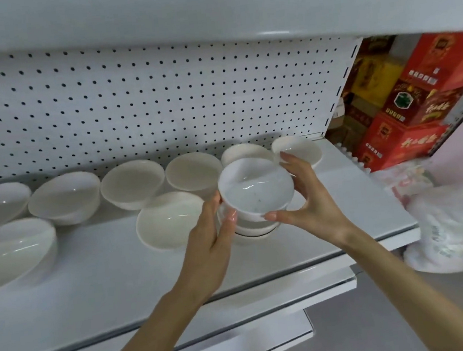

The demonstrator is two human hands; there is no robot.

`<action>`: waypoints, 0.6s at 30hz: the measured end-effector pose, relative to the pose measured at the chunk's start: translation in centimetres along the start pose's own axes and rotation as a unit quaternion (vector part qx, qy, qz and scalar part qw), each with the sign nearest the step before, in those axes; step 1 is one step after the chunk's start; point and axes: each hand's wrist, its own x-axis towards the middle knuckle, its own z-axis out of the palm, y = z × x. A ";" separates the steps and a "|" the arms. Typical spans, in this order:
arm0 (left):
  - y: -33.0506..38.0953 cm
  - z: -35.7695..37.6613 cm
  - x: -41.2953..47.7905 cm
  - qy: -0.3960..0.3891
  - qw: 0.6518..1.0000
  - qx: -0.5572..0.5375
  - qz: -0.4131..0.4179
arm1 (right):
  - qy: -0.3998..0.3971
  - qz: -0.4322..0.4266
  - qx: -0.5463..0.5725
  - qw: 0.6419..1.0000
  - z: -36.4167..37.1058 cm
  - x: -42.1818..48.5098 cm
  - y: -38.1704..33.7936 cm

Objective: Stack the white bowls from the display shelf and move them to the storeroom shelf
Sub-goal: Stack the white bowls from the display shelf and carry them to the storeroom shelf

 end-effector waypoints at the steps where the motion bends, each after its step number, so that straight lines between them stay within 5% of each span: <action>1: -0.1 0.4 0.0 0.002 1.000 0.006 0.002 | -0.004 0.001 0.003 1.000 -0.2 0.1 0.4; 18: -1.7 3.3 -1.0 0.100 0.992 0.068 0.028 | -0.069 -0.014 0.018 0.997 -0.4 1.0 3.5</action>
